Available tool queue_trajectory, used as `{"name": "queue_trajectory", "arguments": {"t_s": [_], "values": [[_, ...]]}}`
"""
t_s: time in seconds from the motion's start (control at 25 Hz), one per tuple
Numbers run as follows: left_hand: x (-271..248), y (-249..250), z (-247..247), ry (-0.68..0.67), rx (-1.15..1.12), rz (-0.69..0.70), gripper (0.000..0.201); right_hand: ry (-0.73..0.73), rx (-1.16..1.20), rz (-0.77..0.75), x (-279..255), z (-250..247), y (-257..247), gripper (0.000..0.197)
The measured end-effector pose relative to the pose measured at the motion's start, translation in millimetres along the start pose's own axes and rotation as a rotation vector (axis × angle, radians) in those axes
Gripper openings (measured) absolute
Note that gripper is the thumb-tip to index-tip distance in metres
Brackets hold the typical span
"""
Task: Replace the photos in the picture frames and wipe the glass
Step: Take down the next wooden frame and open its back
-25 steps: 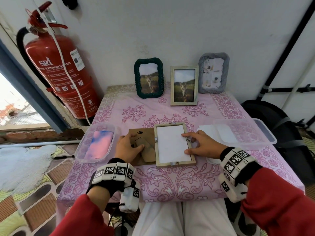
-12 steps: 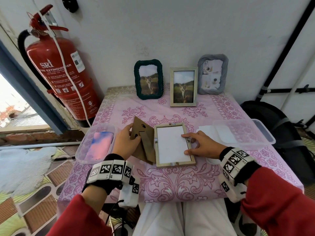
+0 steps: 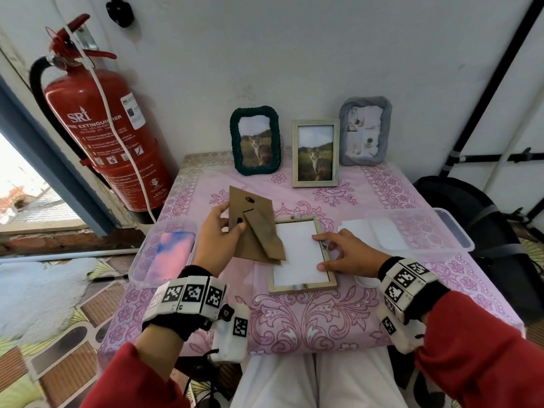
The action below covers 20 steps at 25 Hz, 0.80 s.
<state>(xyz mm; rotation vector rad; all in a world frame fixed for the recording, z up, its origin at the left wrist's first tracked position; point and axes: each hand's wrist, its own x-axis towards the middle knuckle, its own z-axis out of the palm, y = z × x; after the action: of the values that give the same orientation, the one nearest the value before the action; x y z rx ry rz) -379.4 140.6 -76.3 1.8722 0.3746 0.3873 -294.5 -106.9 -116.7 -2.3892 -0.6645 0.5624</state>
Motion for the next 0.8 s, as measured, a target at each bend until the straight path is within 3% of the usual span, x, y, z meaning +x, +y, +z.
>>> {"name": "queue_trajectory", "arguments": {"t_s": [0.28, 0.48, 0.8], "values": [[-5, -11, 24, -0.14, -0.105, -0.096, 0.055, 0.005, 0.022, -0.003, -2, 0, 0, 0.075], [-11, -21, 34, -0.169, -0.125, -0.114, 0.056, -0.003, 0.024, 0.01, 0, 0, 1, 0.084], [-15, -30, 37, -0.172, -0.228, -0.165, 0.055, -0.007, 0.036, 0.005, 1, 1, 4, 0.075]]}}
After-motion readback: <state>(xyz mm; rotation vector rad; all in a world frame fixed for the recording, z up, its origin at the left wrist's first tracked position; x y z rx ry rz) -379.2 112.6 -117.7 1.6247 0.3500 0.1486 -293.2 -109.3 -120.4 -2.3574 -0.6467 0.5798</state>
